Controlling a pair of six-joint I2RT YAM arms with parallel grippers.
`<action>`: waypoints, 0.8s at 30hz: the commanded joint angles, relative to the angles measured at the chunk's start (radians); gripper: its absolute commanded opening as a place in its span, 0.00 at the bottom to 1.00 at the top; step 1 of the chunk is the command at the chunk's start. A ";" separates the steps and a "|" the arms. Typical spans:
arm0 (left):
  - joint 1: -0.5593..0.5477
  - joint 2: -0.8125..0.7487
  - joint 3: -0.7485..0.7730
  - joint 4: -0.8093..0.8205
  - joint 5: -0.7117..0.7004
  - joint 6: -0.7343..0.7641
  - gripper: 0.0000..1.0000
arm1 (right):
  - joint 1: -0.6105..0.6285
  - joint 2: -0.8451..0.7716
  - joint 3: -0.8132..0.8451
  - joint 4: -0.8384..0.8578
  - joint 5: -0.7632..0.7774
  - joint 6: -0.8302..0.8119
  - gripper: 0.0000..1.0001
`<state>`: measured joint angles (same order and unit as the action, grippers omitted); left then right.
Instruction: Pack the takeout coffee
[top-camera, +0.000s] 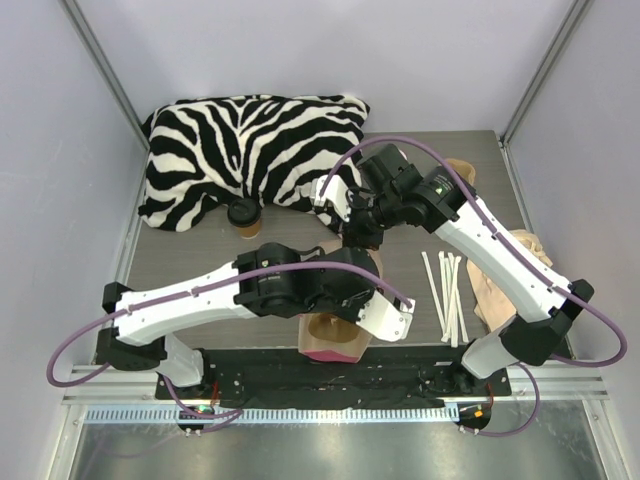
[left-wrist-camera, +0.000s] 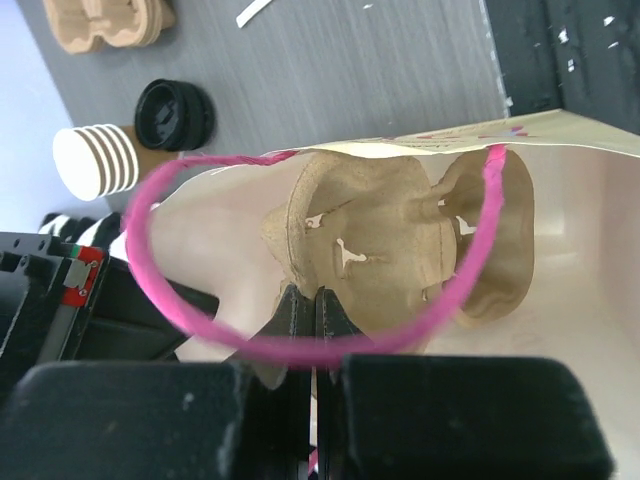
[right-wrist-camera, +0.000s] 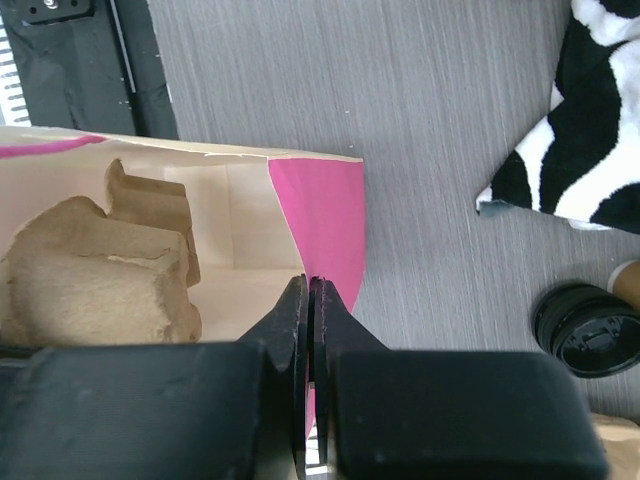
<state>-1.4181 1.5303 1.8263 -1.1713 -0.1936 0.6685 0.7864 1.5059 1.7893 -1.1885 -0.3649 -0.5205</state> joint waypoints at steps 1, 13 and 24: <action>-0.050 -0.006 0.010 0.024 -0.110 0.034 0.00 | 0.007 0.005 -0.005 0.041 0.046 0.024 0.01; -0.094 0.111 0.189 -0.091 -0.164 0.075 0.00 | 0.017 0.017 -0.008 0.047 0.061 0.019 0.01; -0.013 -0.048 -0.073 0.047 -0.096 0.006 0.00 | 0.020 -0.033 -0.021 0.038 -0.051 -0.026 0.01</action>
<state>-1.4635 1.5650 1.8282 -1.1915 -0.3145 0.7025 0.7971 1.5261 1.7729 -1.1717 -0.3519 -0.5255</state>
